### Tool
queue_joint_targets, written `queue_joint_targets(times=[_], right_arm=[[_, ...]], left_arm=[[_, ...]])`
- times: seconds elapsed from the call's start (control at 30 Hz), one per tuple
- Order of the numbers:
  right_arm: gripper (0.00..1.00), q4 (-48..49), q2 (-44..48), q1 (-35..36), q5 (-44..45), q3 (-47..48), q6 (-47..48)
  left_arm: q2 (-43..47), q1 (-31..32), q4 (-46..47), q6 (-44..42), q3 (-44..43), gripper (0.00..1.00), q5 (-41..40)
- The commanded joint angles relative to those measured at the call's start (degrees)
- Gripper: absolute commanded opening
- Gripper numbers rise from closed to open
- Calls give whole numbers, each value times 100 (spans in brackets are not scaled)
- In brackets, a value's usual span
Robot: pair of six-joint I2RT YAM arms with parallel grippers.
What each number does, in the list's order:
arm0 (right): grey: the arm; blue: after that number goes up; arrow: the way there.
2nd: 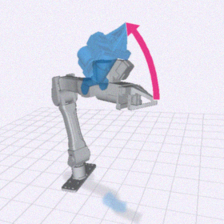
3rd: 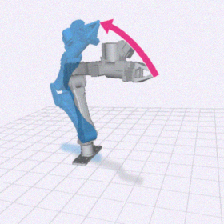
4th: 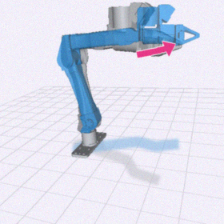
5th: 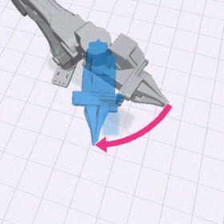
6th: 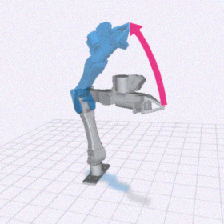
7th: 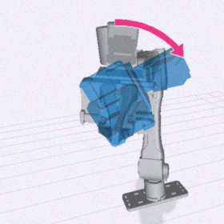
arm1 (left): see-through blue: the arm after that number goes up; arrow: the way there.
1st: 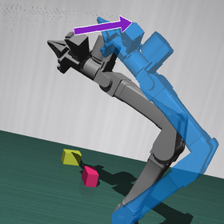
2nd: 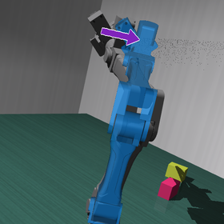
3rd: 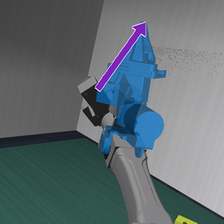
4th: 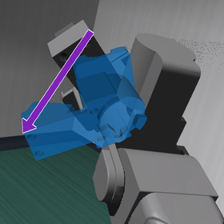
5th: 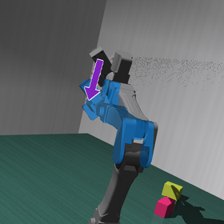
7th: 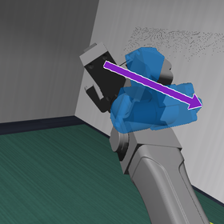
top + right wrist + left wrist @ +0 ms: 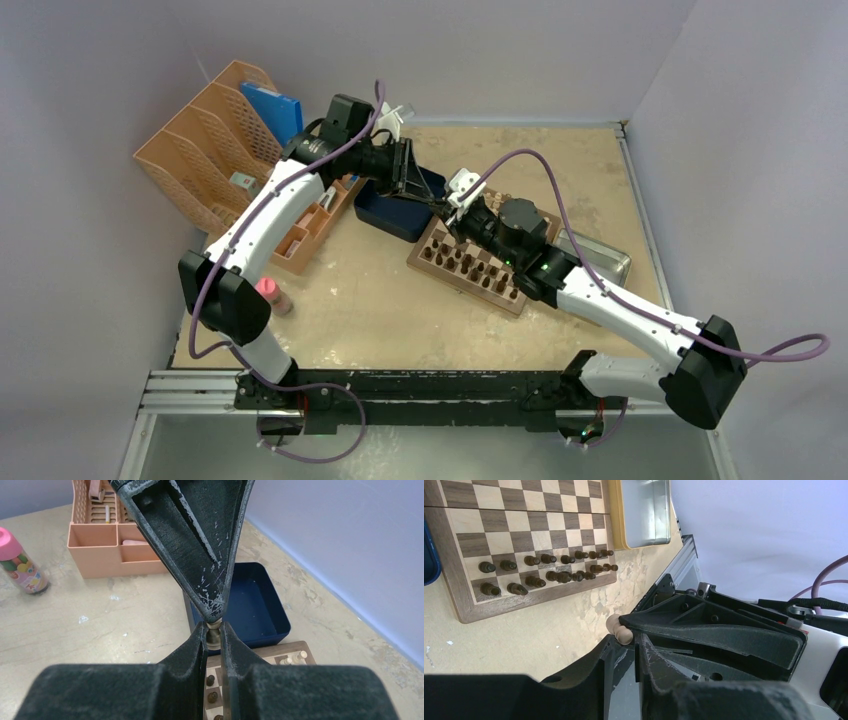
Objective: Set up the chess pieces on the board
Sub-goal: Place the chess piece on the chessboard.
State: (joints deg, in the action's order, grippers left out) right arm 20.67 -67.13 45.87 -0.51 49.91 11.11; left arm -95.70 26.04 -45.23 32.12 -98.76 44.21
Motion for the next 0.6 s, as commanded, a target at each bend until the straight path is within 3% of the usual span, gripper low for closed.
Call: queue_joint_targets(times=[0.0,0.27,0.5,0.57], right_arm=[[9,250,9,19,60,309,-16],[9,351,-6,19,60,300,22],[11,289,-27,19,60,301,31],[17,228,-26,19,60,292,12]], left_arm=[[43,41,38,-137,30,22,-56],[-140,81,180,-108,-22,24,-36],[-191,110,155,-209,-38,0,-67],[-202,112,147,-252,-59,0,-114]])
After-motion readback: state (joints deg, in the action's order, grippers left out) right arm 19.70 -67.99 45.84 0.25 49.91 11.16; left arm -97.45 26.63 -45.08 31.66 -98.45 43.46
